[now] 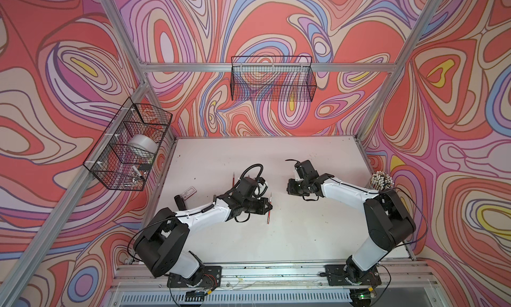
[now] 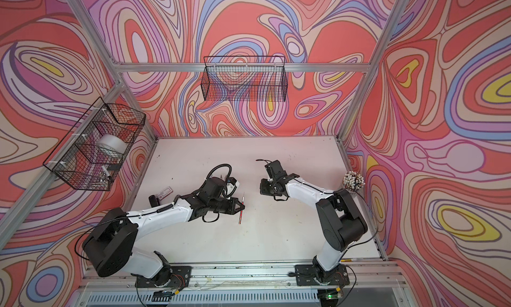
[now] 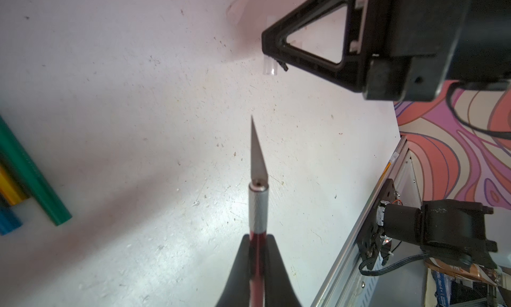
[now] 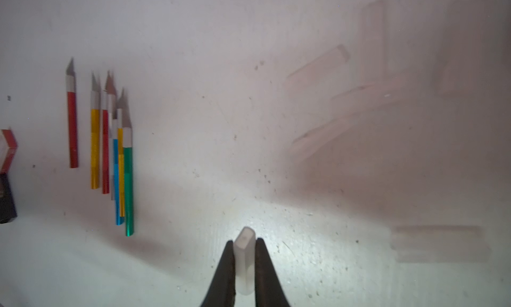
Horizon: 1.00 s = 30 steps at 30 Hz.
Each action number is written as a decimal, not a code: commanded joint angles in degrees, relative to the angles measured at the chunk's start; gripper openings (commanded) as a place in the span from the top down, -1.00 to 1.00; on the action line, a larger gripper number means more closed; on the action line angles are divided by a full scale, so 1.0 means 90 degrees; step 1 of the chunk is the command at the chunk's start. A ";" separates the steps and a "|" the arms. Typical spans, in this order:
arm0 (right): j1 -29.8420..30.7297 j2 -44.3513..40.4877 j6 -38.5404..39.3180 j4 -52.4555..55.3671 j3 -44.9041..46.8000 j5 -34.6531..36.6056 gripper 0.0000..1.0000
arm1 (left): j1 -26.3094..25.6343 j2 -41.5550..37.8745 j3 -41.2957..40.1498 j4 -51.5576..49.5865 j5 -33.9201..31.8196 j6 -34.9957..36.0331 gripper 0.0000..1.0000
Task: Remove protective caps from carving knives
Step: Place the protective sleeve at the center of the board.
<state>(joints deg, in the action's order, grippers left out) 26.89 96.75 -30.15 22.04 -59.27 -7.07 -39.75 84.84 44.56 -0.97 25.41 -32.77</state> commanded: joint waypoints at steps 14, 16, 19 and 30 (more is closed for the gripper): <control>-0.0281 0.0490 0.0474 0.0750 -0.0514 0.0851 0.67 | -0.0007 -0.0227 0.0118 -0.0352 -0.0230 0.0118 1.00; -0.0296 0.0490 0.0504 0.0763 -0.0551 0.0852 0.63 | -0.0008 -0.0227 0.0127 -0.0362 -0.0245 0.0121 1.00; -0.0295 0.0490 0.0546 0.0796 -0.0583 0.0859 0.56 | -0.0005 -0.0189 0.0171 -0.0409 -0.0263 0.0126 1.00; -0.0440 0.0158 0.0632 0.0752 -0.0375 0.0539 0.60 | 0.0017 0.0186 0.0538 -0.0577 -0.0426 0.0092 1.00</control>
<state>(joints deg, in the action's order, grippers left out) 22.90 100.36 -25.56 28.42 -63.11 -1.39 -39.75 84.79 46.98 -3.92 23.11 -32.60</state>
